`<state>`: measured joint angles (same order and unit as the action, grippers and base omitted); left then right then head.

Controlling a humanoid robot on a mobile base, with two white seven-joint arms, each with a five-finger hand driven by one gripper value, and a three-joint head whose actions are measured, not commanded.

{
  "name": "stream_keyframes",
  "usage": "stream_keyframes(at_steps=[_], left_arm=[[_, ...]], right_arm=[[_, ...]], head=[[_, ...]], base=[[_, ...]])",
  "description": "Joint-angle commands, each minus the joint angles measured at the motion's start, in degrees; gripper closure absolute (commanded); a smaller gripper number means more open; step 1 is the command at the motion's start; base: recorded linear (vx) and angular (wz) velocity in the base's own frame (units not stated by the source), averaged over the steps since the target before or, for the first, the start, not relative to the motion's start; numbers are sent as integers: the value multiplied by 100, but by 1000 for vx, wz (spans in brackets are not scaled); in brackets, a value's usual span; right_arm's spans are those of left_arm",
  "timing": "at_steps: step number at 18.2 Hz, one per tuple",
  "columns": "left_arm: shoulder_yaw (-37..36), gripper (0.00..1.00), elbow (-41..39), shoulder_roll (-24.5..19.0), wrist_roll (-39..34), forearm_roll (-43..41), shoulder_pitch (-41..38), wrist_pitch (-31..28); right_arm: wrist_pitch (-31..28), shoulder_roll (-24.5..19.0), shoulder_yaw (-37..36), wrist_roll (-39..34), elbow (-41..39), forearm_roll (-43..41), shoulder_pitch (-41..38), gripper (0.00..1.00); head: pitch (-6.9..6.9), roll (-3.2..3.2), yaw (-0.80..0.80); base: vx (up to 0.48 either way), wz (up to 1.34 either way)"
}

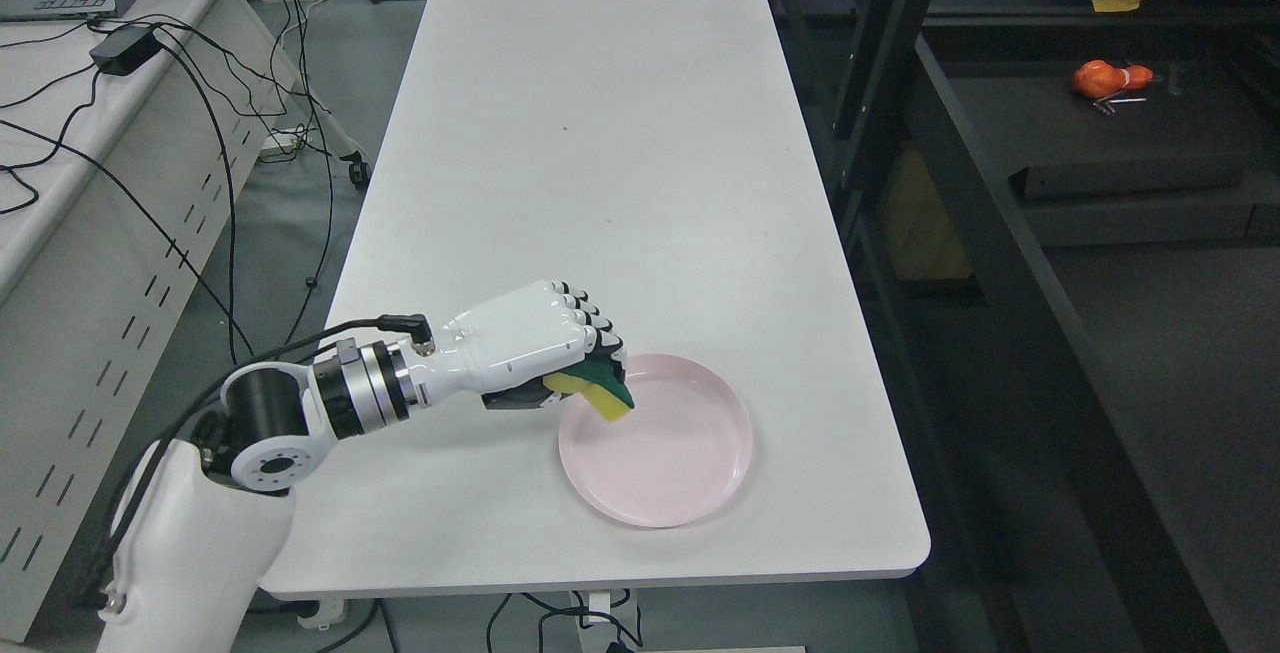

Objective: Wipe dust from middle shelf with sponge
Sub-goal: 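Lift the sponge off the plate with the left hand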

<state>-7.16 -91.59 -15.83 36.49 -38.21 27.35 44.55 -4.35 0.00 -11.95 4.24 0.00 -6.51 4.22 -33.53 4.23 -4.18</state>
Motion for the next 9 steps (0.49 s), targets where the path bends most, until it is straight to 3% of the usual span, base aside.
stream_keyframes(at_steps=[1, 9], left_arm=[[1638, 100, -157, 89, 103, 595, -11, 45], [1701, 100, -149, 132, 95, 639, -63, 45]], right_arm=[[-4, 100, -1, -2, -100, 0, 0, 0], [-4, 100, -1, -2, -100, 0, 0, 0]], head=[[0, 0, 0], [0, 0, 0]], base=[[0, 0], [0, 0]])
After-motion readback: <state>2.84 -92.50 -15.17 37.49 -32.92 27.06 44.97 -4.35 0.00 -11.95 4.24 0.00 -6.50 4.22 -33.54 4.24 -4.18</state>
